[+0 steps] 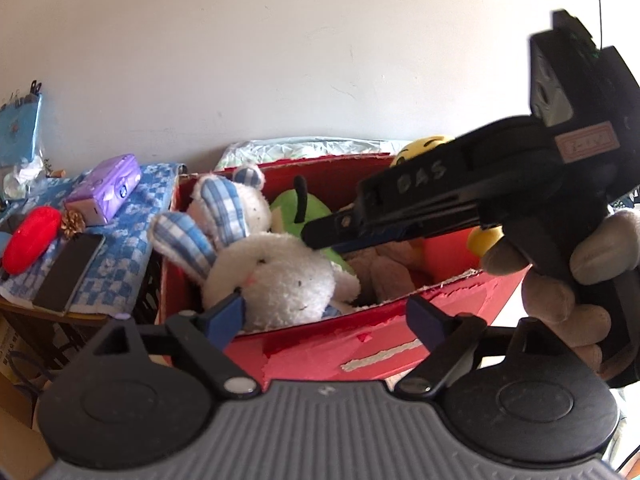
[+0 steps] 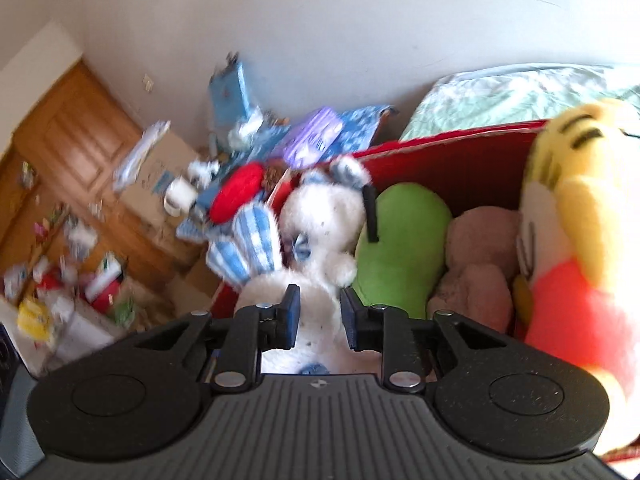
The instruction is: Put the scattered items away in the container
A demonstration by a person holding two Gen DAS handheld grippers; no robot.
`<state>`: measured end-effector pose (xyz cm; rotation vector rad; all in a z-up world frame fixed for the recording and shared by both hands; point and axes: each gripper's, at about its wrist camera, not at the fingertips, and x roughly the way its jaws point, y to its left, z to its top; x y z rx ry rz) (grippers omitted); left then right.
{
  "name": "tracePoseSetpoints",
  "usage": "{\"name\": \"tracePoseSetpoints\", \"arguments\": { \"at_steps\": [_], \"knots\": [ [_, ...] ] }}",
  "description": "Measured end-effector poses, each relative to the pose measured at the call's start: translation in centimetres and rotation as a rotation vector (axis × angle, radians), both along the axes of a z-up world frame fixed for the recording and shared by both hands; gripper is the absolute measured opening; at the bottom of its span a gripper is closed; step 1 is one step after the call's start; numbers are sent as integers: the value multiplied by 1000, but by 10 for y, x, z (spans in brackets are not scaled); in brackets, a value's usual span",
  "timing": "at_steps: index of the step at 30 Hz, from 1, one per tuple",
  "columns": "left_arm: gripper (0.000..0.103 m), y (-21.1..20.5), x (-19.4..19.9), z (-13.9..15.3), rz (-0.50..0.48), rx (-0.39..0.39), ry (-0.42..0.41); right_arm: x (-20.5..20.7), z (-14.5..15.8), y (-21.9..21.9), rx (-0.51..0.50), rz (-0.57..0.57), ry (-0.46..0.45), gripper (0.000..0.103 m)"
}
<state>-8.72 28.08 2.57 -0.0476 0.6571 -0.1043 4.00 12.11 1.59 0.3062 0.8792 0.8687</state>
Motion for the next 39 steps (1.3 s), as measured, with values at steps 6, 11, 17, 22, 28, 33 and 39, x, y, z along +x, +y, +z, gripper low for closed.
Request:
{"name": "tracePoseSetpoints", "arguments": {
  "at_steps": [6,11,17,22,28,33,39],
  "knots": [
    [92,0,3,10,50,-30,-10,-17,16,-31,-31,-143,-26,27],
    [92,-10,9,16,138,-30,40,-28,31,-58,-35,-166,-63,33],
    [98,-27,11,32,273,-11,64,-41,48,-80,-110,-195,-167,41],
    [100,-46,16,39,385,10,130,-47,46,-101,-140,-194,-147,41],
    [102,-69,7,45,482,44,171,-63,41,-120,-191,-211,-133,61],
    [102,-94,0,48,529,114,189,-77,35,-132,-242,-211,-137,67],
    [102,-129,1,49,495,146,219,-85,32,-155,-282,-248,-104,71]
  ]
}}
